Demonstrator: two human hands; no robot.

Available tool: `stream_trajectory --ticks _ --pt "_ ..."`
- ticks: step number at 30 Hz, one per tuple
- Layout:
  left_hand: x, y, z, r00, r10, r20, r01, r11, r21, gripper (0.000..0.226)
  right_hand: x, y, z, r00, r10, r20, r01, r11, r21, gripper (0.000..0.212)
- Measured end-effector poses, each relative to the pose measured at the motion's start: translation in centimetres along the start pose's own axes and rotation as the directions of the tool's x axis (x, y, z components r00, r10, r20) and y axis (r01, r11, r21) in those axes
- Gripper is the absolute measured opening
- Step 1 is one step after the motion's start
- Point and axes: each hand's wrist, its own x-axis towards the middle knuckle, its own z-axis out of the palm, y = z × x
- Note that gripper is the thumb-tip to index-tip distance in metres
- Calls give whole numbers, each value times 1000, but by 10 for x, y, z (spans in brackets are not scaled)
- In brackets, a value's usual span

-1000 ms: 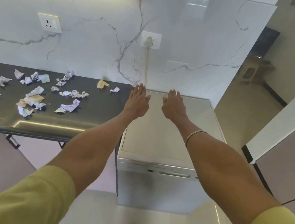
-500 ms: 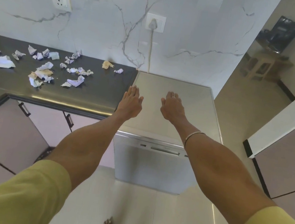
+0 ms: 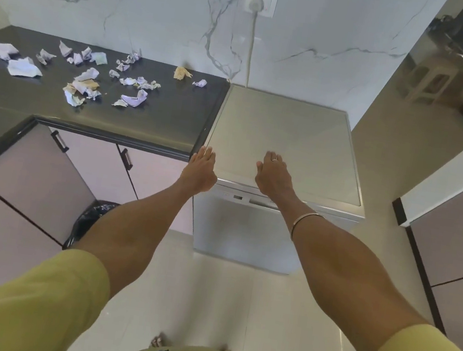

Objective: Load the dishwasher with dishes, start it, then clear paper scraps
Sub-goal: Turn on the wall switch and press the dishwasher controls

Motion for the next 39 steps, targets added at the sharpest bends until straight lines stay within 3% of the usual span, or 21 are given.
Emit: stream_trajectory --ticks 5,11,18,21,24,29,32,39 --pt "-12 -25 13 999 21 28 -22 1000 15 72 -7 -11 25 998 17 60 -15 999 -33 48" --pt "-4 -56 53 999 52 -5 -52 995 -80 84 -12 4 67 994 -20 110 44 975 -217 44" --pt "27 -73 109 982 139 -129 -135 990 44 95 -2 34 106 994 -55 95 88 914 -395 40" --pt "44 -74 122 967 174 -186 -164 984 67 94 7 40 125 999 -15 51 30 949 -314 43" --pt "59 -79 135 950 198 -243 -185 980 77 97 14 42 149 996 88 -4 -88 985 -150 60" --pt "72 -86 163 883 203 -424 -218 976 13 100 17 47 168 985 105 -138 -119 988 -101 88" --pt "75 -86 171 839 185 -512 -236 971 -36 94 30 49 171 979 102 -176 -122 987 -102 82" --pt "78 -88 168 856 181 -484 -252 964 -86 90 38 45 174 961 152 -231 -160 987 -18 82"
